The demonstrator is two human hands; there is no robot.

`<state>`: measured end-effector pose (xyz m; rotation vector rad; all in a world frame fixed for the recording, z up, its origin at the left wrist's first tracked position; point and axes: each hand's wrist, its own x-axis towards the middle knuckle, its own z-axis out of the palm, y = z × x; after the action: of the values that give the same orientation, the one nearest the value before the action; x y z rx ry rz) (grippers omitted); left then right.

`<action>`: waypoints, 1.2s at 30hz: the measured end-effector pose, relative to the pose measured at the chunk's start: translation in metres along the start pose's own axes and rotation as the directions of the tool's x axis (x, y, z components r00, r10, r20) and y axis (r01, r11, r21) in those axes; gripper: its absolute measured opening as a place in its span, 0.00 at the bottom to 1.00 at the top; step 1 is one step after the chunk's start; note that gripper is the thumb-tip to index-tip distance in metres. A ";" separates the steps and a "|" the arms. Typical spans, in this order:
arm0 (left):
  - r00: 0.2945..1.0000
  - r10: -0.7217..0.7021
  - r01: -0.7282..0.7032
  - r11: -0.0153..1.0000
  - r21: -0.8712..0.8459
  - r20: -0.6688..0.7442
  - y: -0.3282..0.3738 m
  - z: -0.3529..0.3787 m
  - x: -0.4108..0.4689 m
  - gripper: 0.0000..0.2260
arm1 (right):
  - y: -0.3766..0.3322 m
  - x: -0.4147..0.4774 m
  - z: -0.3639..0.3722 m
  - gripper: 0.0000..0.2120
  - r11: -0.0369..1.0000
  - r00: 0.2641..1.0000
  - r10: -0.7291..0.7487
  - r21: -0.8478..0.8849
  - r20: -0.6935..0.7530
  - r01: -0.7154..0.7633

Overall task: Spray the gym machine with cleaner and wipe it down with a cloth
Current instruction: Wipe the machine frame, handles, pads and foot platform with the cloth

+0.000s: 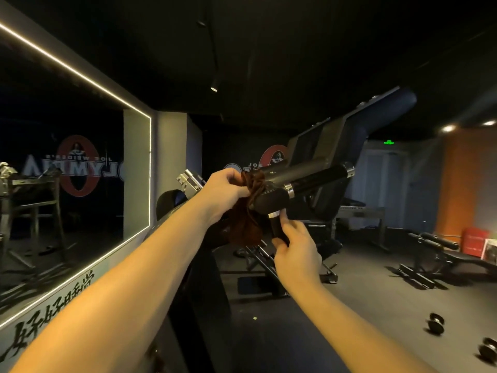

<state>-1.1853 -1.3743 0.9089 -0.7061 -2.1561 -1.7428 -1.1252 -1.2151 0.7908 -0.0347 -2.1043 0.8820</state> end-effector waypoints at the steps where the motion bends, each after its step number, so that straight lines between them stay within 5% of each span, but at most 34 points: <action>1: 0.999 0.004 -0.003 1.000 0.020 -0.045 0.001 0.006 0.005 0.07 | 0.002 0.001 0.001 0.34 1.000 1.000 -0.009 -0.001 -0.005 0.009; 8: 0.992 -0.043 0.056 0.993 0.106 -0.117 0.009 0.024 0.021 0.06 | 0.007 0.004 -0.002 0.33 0.999 0.999 -0.053 0.011 0.010 0.053; 15: 0.978 -0.204 0.195 0.961 -0.197 -0.032 -0.023 -0.009 -0.033 0.07 | 0.005 0.005 -0.014 0.31 0.995 0.994 -0.084 0.052 0.075 0.080; 21: 0.955 -0.249 0.249 0.968 -0.022 -0.164 -0.070 -0.021 -0.115 0.10 | 0.008 -0.042 -0.023 0.23 0.935 0.970 -0.242 0.273 0.032 0.224; 24: 0.962 -0.226 0.236 0.970 0.053 -0.153 -0.086 -0.018 -0.141 0.06 | 0.009 -0.072 0.000 0.19 0.816 0.911 -0.151 0.569 0.383 -0.104; 27: 0.979 -0.189 0.200 0.967 0.157 -0.080 -0.089 -0.011 -0.161 0.06 | 0.007 -0.078 0.024 0.18 0.553 0.692 -0.121 0.627 0.712 -0.549; 31: 0.966 -0.256 0.245 0.944 0.222 0.023 -0.090 -0.014 -0.182 0.12 | 0.007 -0.084 0.042 0.16 0.449 0.625 -0.101 0.596 0.774 -0.666; 36: 0.984 -0.176 0.158 0.941 0.300 0.034 -0.086 -0.033 -0.185 0.09 | -0.004 -0.081 0.052 0.12 0.402 0.573 -0.062 0.546 0.817 -0.735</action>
<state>-1.0777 -1.4555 0.7519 -0.5165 -2.5116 -1.4386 -1.1085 -1.2739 0.7161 0.4912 -2.0389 2.6112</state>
